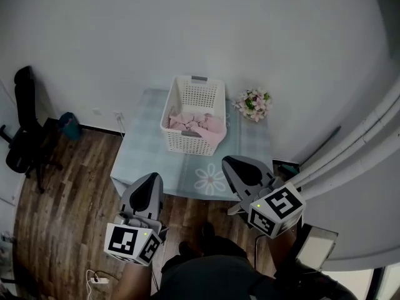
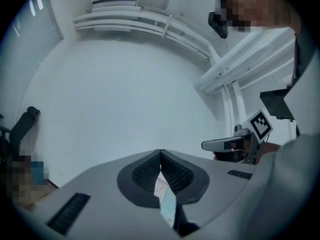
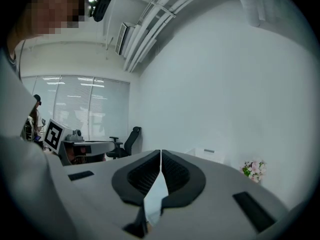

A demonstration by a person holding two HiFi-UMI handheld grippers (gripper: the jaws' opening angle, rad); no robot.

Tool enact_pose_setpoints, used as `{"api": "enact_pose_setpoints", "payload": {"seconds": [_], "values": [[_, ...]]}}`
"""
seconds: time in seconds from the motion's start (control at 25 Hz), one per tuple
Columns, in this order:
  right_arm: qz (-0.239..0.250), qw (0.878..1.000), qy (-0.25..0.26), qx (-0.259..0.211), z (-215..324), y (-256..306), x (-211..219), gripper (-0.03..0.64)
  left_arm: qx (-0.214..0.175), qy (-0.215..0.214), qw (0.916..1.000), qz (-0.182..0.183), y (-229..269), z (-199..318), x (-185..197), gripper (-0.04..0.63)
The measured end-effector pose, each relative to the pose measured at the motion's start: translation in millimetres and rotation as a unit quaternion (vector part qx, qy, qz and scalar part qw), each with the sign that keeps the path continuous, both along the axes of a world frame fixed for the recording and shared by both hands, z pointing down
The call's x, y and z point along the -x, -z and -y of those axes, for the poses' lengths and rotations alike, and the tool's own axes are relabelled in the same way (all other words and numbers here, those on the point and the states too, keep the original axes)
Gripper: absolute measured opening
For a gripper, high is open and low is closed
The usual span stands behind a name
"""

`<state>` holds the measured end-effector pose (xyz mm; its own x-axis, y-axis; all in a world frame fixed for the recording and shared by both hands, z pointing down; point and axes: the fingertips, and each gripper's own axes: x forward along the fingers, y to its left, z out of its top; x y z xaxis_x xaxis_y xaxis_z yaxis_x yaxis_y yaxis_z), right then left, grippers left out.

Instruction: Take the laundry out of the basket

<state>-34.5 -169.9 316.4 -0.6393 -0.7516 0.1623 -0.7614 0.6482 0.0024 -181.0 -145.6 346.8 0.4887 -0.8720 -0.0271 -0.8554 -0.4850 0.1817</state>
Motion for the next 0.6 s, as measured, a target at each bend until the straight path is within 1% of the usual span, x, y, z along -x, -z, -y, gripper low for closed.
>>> {"api": "enact_pose_setpoints", "payload": {"seconds": [0.12, 0.2, 0.36, 0.44, 0.52, 0.6], "values": [[-0.006, 1.000, -0.004, 0.001, 15, -1, -1, 0.018, 0.005, -0.005, 0.9999, -0.008, -2, 10, 1, 0.009], [-0.004, 1.000, -0.002, -0.002, 27, 0, -1, 0.018, 0.007, -0.003, 1.0000, -0.001, -3, 18, 2, 0.009], [0.005, 1.000, 0.003, -0.006, 57, 2, -4, 0.018, 0.009, 0.020, 0.9996, 0.019, 0, 42, 7, 0.009], [0.012, 1.000, 0.004, -0.006, 74, 4, -7, 0.018, 0.008, 0.024, 0.9994, 0.023, 4, 54, 7, 0.009], [0.015, 1.000, 0.012, -0.010, 92, 8, -7, 0.018, 0.005, 0.028, 0.9991, 0.030, 10, 69, 7, 0.009], [0.007, 0.999, 0.028, -0.020, 110, 13, -4, 0.020, 0.000, 0.033, 0.9987, 0.039, 16, 87, 7, 0.009]]}}
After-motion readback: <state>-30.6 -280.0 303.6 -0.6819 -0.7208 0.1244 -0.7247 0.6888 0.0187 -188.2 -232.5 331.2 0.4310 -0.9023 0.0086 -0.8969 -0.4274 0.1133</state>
